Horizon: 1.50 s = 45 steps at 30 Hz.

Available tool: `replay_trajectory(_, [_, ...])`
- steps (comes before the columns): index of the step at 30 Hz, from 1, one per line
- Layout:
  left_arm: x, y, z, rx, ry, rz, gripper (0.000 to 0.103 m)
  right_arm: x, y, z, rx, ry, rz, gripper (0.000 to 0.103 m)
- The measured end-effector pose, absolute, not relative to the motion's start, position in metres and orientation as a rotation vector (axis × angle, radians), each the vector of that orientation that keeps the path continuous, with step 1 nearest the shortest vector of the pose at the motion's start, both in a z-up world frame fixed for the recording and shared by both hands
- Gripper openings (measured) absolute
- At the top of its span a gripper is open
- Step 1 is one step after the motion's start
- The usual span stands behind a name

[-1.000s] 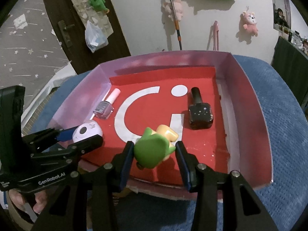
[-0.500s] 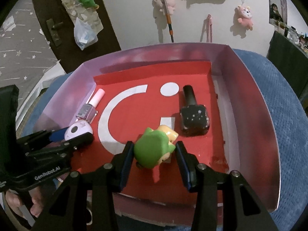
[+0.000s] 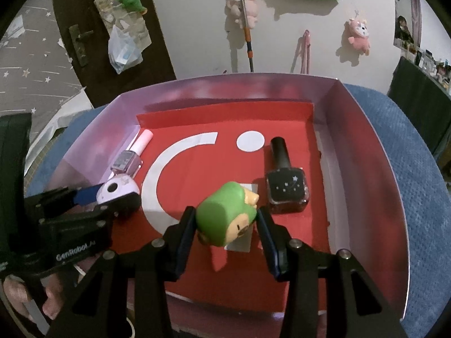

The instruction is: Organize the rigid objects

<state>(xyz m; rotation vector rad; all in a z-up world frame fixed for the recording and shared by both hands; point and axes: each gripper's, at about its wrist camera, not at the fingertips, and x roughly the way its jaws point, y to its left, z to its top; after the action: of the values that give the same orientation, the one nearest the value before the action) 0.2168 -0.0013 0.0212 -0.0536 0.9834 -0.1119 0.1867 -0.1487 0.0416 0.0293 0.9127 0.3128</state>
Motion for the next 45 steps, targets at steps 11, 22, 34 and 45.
replay_trajectory(11, [0.2176,-0.0017,0.0211,-0.053,0.983,-0.111,0.048,0.1887,-0.1552,0.0402,0.067,0.897,0.325,0.047])
replay_trajectory(22, [0.2172,-0.0023,0.0208,-0.05,0.983,-0.11,0.048,0.1875,-0.1546,0.0412,0.078,0.9,0.328,0.047])
replay_trajectory(34, [0.2166,-0.0029,0.0207,-0.03,0.983,-0.099,0.049,0.1865,-0.1561,0.0417,0.083,0.901,0.329,0.047])
replay_trajectory(45, [0.2151,-0.0042,0.021,-0.025,0.986,-0.114,0.056,0.1827,-0.1566,0.0462,0.089,0.889,0.334,0.047])
